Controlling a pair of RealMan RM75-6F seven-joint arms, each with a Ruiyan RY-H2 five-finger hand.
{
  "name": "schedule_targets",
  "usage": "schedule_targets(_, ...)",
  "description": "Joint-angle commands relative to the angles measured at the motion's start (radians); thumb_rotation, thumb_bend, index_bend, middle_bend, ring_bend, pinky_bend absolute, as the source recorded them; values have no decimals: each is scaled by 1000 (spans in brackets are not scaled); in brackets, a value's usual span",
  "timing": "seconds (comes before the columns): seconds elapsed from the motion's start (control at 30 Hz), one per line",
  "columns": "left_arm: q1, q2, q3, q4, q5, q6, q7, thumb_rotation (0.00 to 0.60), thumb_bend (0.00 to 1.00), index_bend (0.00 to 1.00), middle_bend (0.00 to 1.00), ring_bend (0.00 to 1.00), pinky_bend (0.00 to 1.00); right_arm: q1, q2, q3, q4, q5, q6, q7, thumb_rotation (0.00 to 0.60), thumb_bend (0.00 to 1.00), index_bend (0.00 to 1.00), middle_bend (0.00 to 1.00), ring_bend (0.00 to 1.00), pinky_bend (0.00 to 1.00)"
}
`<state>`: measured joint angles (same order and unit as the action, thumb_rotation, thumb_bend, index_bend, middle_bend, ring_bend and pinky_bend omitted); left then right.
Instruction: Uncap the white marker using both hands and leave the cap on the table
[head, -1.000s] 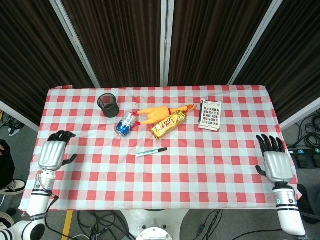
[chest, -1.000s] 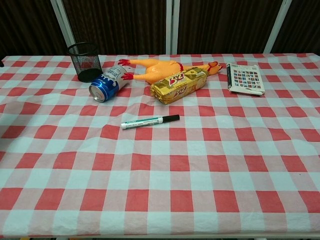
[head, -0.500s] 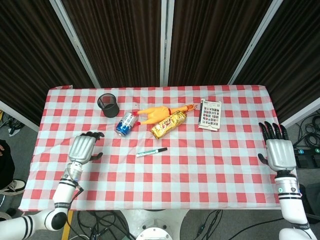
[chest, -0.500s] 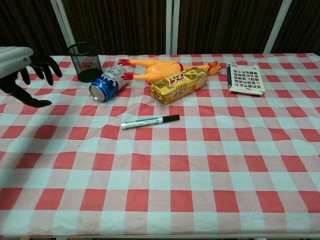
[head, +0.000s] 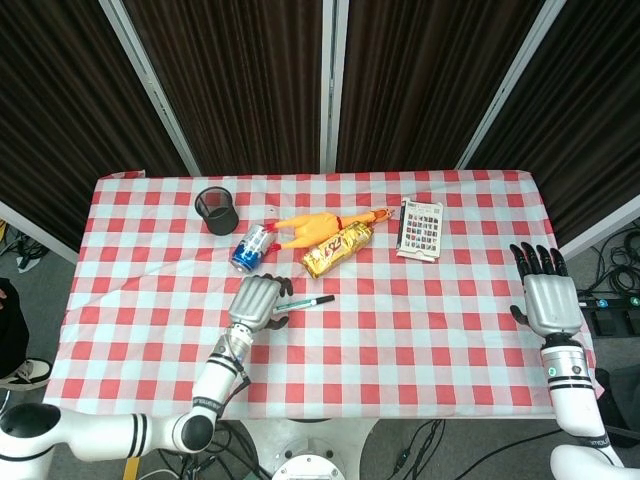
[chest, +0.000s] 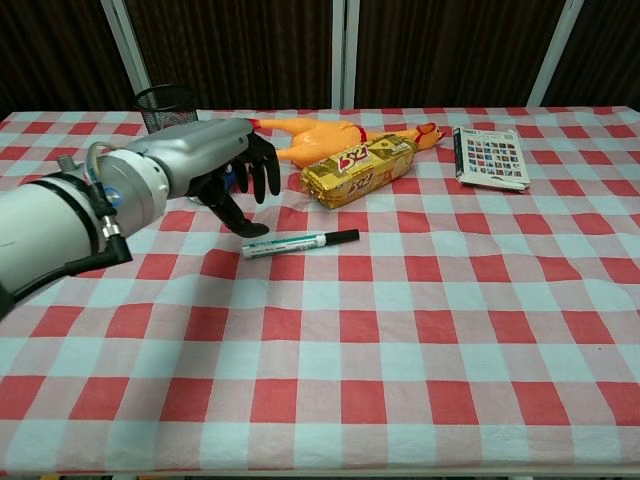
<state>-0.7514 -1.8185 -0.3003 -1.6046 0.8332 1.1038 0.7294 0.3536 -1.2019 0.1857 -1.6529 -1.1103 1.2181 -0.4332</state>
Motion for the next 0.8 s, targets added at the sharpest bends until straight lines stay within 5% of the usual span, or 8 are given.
schedule_targets(0.03, -35, -28, -10, 32, -33, -13, 26, 600, 221, 429, 444, 380, 462, 1, -4, -3, 2, -2, 2, 2, 600, 104, 0, 42, 0, 0)
schedule_targets(0.37, -100, -100, 33, 148, -107, 51, 191, 600, 221, 462, 470, 454, 528, 7, -11, -7, 3, 1, 13, -7, 600, 105, 0, 41, 0, 0)
schedule_targets(0.8, -146, -153, 23, 189, -179, 53, 231, 600, 220, 475, 482, 460, 546, 14, -13, -13, 11, 4, 13, -3, 600, 106, 0, 36, 0, 0)
